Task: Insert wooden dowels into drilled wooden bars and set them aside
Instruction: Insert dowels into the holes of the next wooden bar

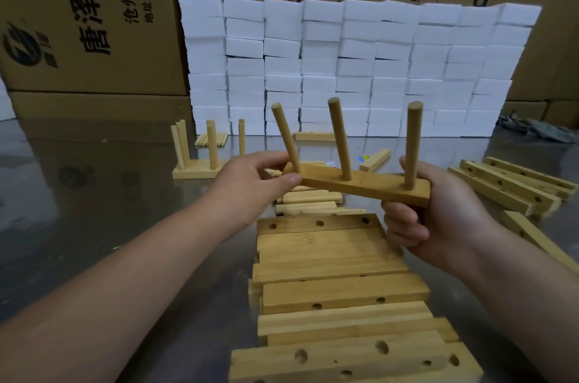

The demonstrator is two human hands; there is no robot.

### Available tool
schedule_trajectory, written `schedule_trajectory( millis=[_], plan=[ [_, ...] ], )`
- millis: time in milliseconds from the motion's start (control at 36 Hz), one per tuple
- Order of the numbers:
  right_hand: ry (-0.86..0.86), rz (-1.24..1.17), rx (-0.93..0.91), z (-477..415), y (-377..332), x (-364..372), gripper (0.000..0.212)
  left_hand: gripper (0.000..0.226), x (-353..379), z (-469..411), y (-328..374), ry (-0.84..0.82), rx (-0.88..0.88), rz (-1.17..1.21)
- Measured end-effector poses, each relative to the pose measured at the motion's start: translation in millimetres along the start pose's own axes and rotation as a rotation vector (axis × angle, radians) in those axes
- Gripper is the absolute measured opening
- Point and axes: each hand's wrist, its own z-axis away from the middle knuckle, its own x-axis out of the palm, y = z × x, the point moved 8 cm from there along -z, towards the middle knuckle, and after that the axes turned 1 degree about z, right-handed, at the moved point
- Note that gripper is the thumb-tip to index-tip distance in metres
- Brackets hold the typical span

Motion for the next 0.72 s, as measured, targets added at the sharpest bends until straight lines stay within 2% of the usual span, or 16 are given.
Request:
schedule_trajectory(
  millis=[111, 194, 278, 361, 444, 722],
  plan=[
    [0.017, -0.065, 0.051, 0, 3, -2, 0.042, 0.030, -2, 0, 1, -0.014, 0.017, -0.029],
    [0.014, -0.078, 0.046, -1, 4, -2, 0.044, 0.030, -3, -1, -2, 0.006, 0.020, -0.077],
    [0.053, -0.101, 0.010, -5, 2, -6, 0.055, 0.031, -11, -3, -4, 0.073, 0.030, -0.172],
    [0.125, -0.079, -0.036, -8, -1, -14, 0.048, 0.036, -27, -7, -10, 0.166, 0.011, -0.230],
    [0.165, -0.058, -0.058, -11, -1, -22, 0.051, 0.039, -43, -12, -22, 0.217, -0.021, -0.250],
    [0.203, -0.026, -0.078, -14, 4, -25, 0.043, 0.012, -105, -13, -56, 0.415, -0.158, -0.256]
  ],
)
